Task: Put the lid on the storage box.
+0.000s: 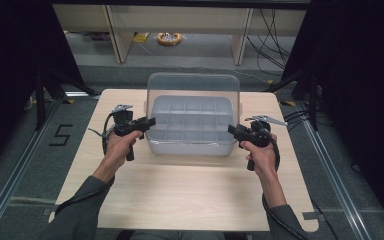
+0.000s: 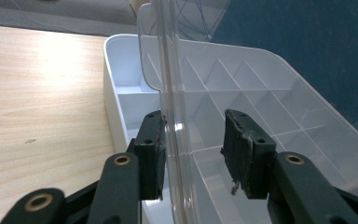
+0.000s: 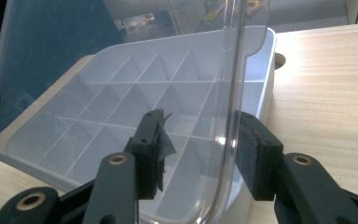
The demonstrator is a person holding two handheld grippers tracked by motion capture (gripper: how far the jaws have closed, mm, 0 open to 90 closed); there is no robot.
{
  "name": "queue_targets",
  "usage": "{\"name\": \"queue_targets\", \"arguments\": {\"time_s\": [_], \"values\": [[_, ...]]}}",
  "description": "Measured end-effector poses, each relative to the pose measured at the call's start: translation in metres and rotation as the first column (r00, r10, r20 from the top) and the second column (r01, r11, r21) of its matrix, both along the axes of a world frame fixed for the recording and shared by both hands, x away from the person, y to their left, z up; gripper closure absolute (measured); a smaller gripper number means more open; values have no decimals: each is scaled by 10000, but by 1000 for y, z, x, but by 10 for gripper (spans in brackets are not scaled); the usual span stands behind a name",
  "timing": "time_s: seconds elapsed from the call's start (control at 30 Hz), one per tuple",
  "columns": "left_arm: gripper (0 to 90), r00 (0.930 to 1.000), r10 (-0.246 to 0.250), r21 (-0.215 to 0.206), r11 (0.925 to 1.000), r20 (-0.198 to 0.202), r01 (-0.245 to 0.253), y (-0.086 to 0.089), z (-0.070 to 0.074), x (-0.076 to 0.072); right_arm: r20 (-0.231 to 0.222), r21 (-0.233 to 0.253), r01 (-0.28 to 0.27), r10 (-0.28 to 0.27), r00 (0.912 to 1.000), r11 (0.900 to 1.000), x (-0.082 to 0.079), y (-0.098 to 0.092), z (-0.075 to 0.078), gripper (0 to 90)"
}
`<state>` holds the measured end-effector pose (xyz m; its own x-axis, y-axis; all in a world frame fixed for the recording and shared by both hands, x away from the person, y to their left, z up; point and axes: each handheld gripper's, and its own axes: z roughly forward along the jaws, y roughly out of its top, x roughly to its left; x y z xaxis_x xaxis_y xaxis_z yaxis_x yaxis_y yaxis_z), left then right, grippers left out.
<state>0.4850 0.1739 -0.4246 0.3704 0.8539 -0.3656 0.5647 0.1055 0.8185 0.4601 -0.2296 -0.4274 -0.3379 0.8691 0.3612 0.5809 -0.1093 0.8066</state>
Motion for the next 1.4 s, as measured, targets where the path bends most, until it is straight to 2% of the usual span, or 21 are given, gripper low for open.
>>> {"name": "queue_targets", "arguments": {"time_s": [0.03,0.07,0.17,0.27,0.43,0.47,0.5,0.53,0.57,0.67,0.7,0.77,0.83,0.97,1.07,1.1,1.13,1.17,1.2,1.23,1.4], "values": [[591,10000,38,-6,10000,-15,-38,1,-1,1,42,208,-55,54,10000,9998,2,1,-1,564],[591,10000,78,-4,10000,-56,-78,1,-2,3,354,-118,-194,198,9992,9997,6,-1,-4,564],[590,9998,153,-45,9999,-147,-154,3,-5,6,-76,27,-52,52,10000,10000,7,4,-6,563],[590,9996,158,-46,9999,-220,-159,4,-7,8,197,-243,-250,255,9995,9994,10,3,-10,562],[590,9995,188,-114,9998,-247,-191,1,-9,12,-214,-93,61,-63,9998,9999,11,5,-11,567],[590,9994,214,-155,9996,-258,-218,0,-8,13,164,-548,-75,84,9998,9985,14,1,-14,570],[588,9994,214,-155,9996,-258,-218,0,-8,13,-178,-317,98,-103,9998,9994,13,3,-13,566],[583,9993,259,-142,9996,-252,-263,0,-8,14,12,-487,-14,15,10000,9988,15,0,-16,566],[583,9994,233,-123,9996,-265,-236,-1,-9,15,-391,-66,145,-147,9991,9999,14,2,-16,567],[579,9988,224,-139,9996,-436,-230,-3,-13,16,-367,35,130,-129,9992,9999,16,-1,-20,567],[578,9986,256,-161,9995,-472,-264,-4,-14,17,-117,-239,26,-29,9999,9997,19,-4,-21,567],[574,9982,250,-153,9995,-547,-259,-5,-17,18,8,-248,58,-57,10000,9997,20,-5,-22,567],[573,9978,286,-188,9994,-603,-298,-6,-18,19,-400,149,329,-322,9987,9993,18,-2,-20,567],[567,9976,287,-131,9995,-635,-296,-5,-20,21,-344,199,234,-227,9992,9995,22,-3,-22,567],[562,9973,243,99,9997,-687,-236,-4,-24,23,21,-290,63,-63,10000,9996,28,-3,-28,576],[562,9974,284,-59,9996,-667,-288,-4,-26,23,21,-290,63,-63,10000,9996,28,-3,-28,576],[562,9972,286,-64,9996,-684,-291,-4,-27,23,-59,-271,77,-79,10000,9996,27,-3,-27,575],[560,9970,203,-102,9997,-746,-212,-4,-28,23,-486,219,245,-234,9985,9995,24,-1,-24,575],[558,9970,203,-102,9997,-746,-212,-4,-28,23,-486,219,245,-234,9985,9995,24,-1,-24,575],[558,9970,188,-108,9997,-744,-196,-4,-29,23,12,-146,68,-68,10000,9999,28,-5,-28,575],[555,9965,224,-83,9997,-805,-231,-4,-28,23,-66,-156,114,-115,9999,9998,27,-3,-26,567]]}}
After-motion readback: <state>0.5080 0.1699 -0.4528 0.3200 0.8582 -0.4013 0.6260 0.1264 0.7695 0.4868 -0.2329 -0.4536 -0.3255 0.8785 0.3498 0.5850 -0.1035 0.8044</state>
